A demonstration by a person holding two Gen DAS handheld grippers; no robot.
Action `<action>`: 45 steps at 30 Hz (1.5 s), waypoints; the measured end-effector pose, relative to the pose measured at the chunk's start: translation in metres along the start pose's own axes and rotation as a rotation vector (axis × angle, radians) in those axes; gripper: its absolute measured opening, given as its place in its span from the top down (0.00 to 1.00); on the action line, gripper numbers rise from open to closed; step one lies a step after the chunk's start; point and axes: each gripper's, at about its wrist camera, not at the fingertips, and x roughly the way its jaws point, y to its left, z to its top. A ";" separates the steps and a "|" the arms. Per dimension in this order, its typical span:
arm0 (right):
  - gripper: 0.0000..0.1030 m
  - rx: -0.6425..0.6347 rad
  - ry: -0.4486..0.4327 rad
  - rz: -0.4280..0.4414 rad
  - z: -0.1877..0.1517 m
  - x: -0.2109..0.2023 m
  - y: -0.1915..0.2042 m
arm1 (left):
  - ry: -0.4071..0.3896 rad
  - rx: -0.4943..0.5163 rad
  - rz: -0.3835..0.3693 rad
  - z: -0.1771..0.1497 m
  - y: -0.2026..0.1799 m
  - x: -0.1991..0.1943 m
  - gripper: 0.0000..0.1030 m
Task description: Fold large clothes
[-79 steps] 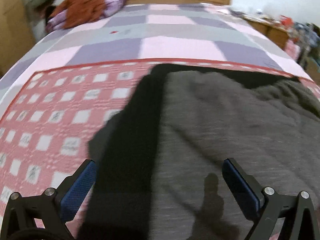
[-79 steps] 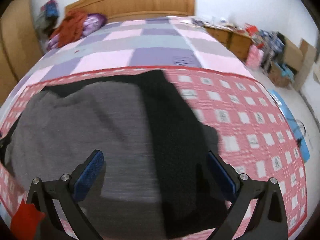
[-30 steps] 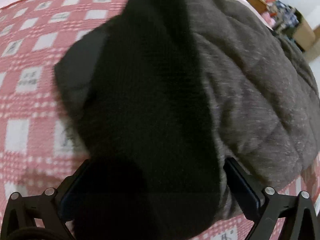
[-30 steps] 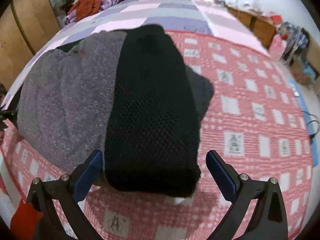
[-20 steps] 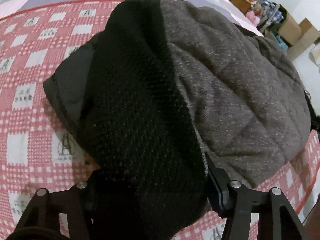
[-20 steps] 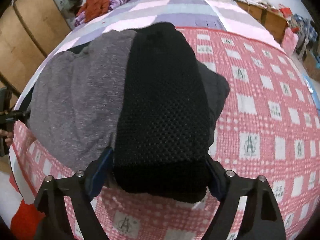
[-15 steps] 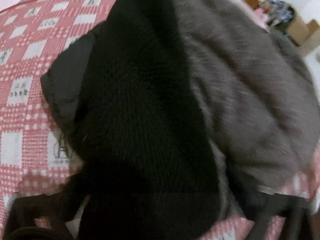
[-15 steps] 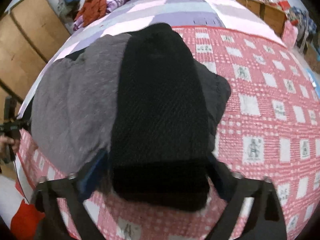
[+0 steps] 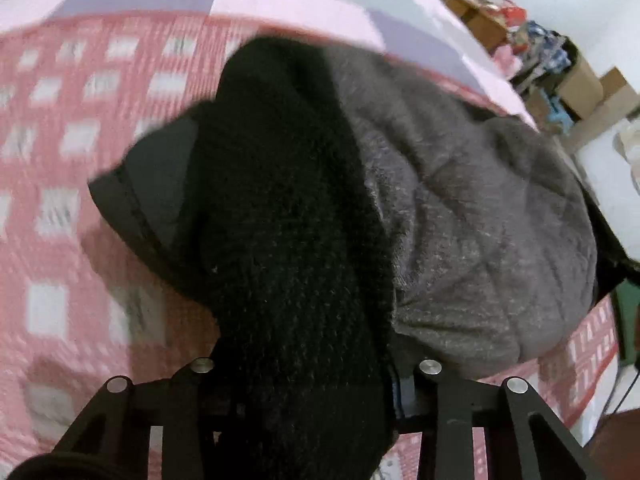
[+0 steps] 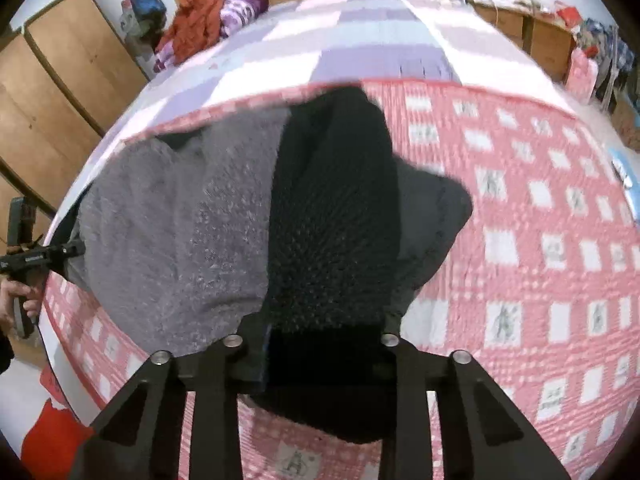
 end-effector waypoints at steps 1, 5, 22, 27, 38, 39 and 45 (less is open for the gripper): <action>0.72 -0.005 -0.017 -0.001 0.005 -0.007 0.003 | -0.017 0.006 -0.007 0.010 -0.002 -0.011 0.59; 0.74 -0.053 -0.091 0.047 0.028 -0.049 0.032 | -0.050 0.037 0.012 0.024 -0.002 -0.055 0.60; 0.65 0.070 0.158 0.193 -0.147 0.005 0.077 | -0.001 -0.261 0.134 -0.212 0.114 -0.063 0.22; 0.59 0.043 0.160 0.022 -0.147 -0.031 0.095 | 0.000 -0.224 0.138 -0.216 0.111 -0.099 0.20; 0.24 -0.225 -0.046 -0.212 -0.083 -0.038 0.220 | -0.140 0.000 0.282 -0.149 0.033 -0.127 0.16; 0.24 -0.229 -0.034 -0.202 -0.075 -0.026 0.226 | -0.133 0.026 0.256 -0.138 0.024 -0.106 0.16; 0.16 -0.007 0.136 -0.153 -0.032 0.079 0.151 | -0.127 -0.015 0.225 -0.131 0.059 -0.032 0.02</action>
